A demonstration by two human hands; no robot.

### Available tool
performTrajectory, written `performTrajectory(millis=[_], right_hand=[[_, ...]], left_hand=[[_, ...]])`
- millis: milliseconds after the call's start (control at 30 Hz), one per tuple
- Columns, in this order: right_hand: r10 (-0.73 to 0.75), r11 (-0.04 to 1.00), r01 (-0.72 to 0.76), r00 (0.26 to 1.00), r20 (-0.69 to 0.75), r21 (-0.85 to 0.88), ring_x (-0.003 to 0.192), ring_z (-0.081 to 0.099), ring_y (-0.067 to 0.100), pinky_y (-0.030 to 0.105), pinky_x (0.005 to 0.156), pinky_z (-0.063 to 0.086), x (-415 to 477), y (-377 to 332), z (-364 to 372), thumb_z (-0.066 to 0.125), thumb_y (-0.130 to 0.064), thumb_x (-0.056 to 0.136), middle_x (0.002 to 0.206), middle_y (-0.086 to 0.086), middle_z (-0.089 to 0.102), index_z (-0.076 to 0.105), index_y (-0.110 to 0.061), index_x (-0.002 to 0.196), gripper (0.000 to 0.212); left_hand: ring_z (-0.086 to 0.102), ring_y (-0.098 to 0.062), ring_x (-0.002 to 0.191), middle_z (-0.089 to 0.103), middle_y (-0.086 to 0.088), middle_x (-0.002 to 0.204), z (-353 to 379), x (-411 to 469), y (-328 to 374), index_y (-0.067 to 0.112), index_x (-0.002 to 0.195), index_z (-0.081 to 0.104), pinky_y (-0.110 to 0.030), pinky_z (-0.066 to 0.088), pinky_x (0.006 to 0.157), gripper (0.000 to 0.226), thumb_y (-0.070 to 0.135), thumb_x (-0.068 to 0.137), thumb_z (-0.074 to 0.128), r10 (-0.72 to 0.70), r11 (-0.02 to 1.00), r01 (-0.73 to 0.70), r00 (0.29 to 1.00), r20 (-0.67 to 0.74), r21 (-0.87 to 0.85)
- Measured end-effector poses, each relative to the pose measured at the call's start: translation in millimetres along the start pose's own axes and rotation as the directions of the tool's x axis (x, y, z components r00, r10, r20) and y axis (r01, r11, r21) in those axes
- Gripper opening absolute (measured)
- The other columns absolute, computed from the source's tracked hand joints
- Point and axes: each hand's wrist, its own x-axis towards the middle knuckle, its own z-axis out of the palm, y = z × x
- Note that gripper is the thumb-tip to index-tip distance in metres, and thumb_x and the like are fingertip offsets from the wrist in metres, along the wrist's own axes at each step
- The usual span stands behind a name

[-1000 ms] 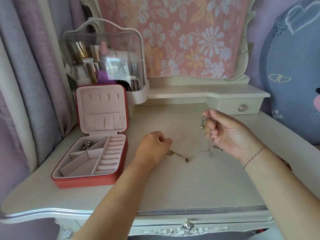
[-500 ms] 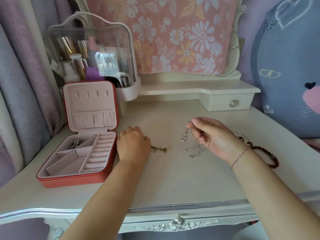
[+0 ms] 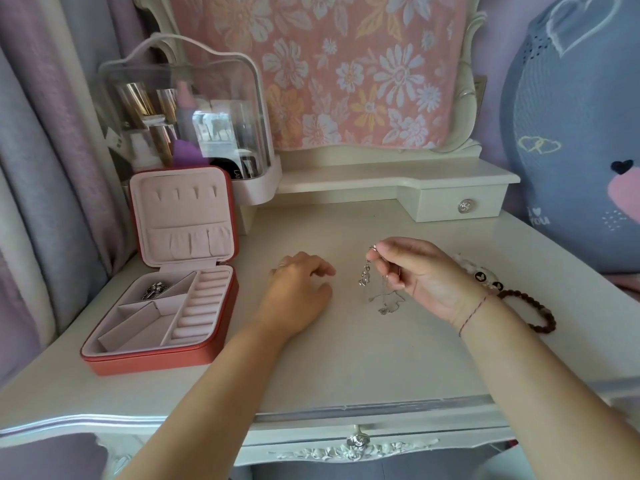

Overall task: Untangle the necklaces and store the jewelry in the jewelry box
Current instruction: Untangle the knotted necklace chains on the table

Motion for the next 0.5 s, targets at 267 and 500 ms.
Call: performTrajectory(millis=[267,500], right_hand=[[0.001,1.000,-0.001,1.000,0.014,-0.017,0.052,0.042,0.009,0.015,0.047,0.030,2.7,-0.9,3.3,0.061,-0.028,0.077,0.064,0.002,0.051,0.071,-0.010,0.077,0.021],[-0.032,0.995,0.022,0.995,-0.095,-0.097,0.051,0.040,0.011,0.017,0.048,0.030,5.5,1.8,-1.9,0.062,-0.024,0.083,0.068,0.002,0.063,0.072,-0.012,0.080,0.016]], left_hand=[[0.066,0.002,0.074,0.074,0.002,0.087,-14.7,16.1,39.7,0.010,0.093,0.074,-0.012,0.046,0.074,0.013,0.016,0.082,0.077,-0.027,0.859,0.220,0.921,0.389,-0.462],[0.064,-0.012,0.071,0.069,0.001,0.071,-11.6,25.7,24.5,0.010,0.089,0.072,-0.021,0.054,0.080,0.009,0.017,0.088,0.066,-0.161,0.584,0.257,0.966,0.200,-0.770]])
